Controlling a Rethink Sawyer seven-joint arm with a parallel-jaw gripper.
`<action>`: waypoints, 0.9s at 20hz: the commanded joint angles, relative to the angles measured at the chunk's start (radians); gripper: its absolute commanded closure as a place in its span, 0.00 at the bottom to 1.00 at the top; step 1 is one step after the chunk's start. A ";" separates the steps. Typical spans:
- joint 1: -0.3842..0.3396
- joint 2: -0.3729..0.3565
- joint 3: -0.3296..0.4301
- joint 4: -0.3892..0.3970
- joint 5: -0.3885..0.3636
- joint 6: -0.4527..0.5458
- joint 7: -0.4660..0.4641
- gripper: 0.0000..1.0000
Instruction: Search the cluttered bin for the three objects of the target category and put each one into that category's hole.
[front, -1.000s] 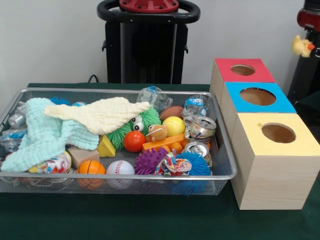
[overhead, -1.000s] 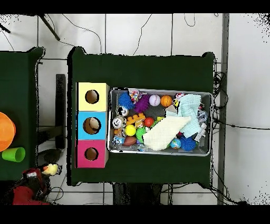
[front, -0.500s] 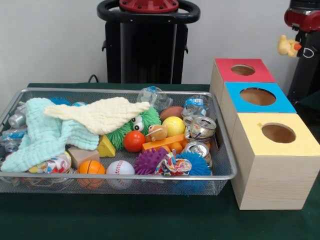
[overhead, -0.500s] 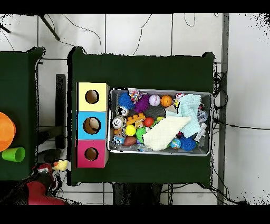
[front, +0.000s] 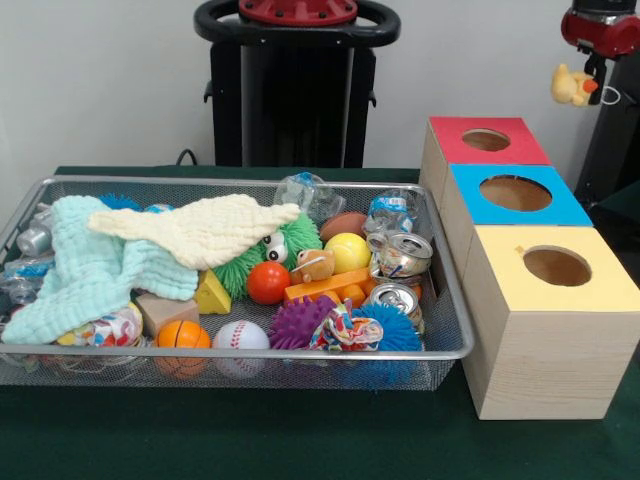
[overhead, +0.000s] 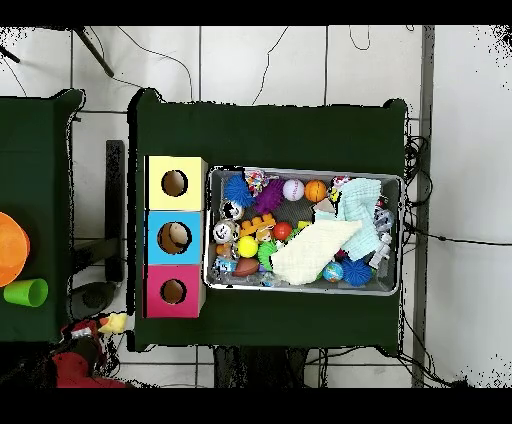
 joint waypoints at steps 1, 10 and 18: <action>-0.132 -0.029 0.160 0.113 -0.107 -0.081 0.064 1.00; -0.277 -0.014 0.250 0.173 -0.253 -0.187 0.117 1.00; -0.360 0.003 0.251 0.197 -0.349 -0.228 0.123 1.00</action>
